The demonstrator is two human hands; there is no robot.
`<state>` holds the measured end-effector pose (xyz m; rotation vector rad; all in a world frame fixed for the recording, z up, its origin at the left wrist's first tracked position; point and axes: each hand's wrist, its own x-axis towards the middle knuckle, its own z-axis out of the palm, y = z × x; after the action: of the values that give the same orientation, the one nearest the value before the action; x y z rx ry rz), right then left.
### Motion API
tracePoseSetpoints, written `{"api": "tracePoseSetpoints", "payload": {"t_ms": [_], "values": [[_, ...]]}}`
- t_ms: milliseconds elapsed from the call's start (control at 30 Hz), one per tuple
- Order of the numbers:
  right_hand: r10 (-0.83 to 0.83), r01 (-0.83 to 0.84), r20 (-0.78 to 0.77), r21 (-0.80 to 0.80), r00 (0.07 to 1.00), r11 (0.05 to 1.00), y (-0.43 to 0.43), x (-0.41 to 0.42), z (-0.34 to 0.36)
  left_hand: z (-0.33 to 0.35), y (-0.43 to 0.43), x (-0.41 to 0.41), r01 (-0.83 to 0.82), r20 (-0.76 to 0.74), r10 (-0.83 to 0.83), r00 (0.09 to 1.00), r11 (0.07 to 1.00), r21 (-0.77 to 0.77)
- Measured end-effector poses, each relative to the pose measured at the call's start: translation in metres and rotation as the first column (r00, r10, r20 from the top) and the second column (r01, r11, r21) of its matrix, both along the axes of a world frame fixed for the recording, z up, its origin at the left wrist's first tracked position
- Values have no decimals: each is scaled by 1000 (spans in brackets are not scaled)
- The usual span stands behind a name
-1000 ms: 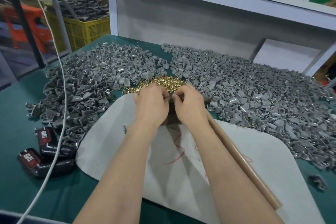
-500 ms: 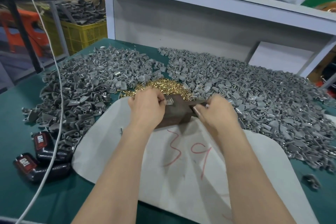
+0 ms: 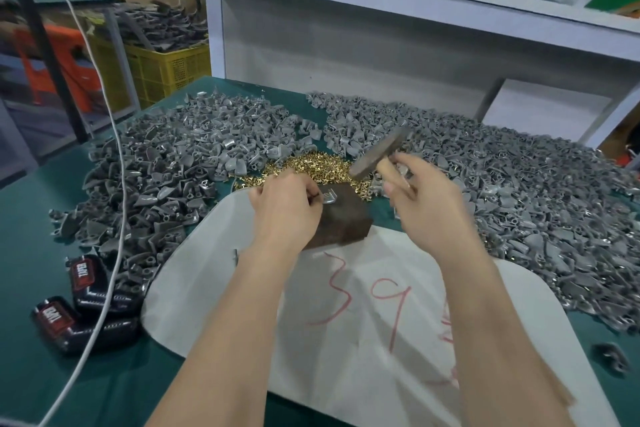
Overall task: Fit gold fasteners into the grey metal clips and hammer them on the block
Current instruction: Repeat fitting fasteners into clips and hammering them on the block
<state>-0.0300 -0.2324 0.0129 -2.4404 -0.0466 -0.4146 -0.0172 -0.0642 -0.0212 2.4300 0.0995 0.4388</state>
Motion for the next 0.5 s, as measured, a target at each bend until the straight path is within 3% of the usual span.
{"api": "tracePoseSetpoints", "payload": {"t_ms": [100,133,233,267,400,433,500], "values": [[32,-36,257,10,966,999,14,-11,6,-1,0,0,4,20,-4,1000,1000,6],[69,-68,239,-15,969,998,17,-12,5,0,0,1,0,22,-1,1000,1000,13],[134,-134,-11,-181,991,974,23,-10,-3,0,1,1,-5,7,5,1000,999,48],[131,-130,-9,-177,991,976,23,-9,-3,0,1,1,-3,6,3,1000,999,45],[59,-76,292,48,955,996,23,-14,6,-1,0,2,-10,21,10,1000,1000,-13],[78,-89,271,27,960,996,23,-14,7,-1,0,2,-10,22,10,1000,1000,-6],[128,-119,56,-139,990,983,27,-14,2,0,-1,1,-6,18,6,1000,1000,26]]}}
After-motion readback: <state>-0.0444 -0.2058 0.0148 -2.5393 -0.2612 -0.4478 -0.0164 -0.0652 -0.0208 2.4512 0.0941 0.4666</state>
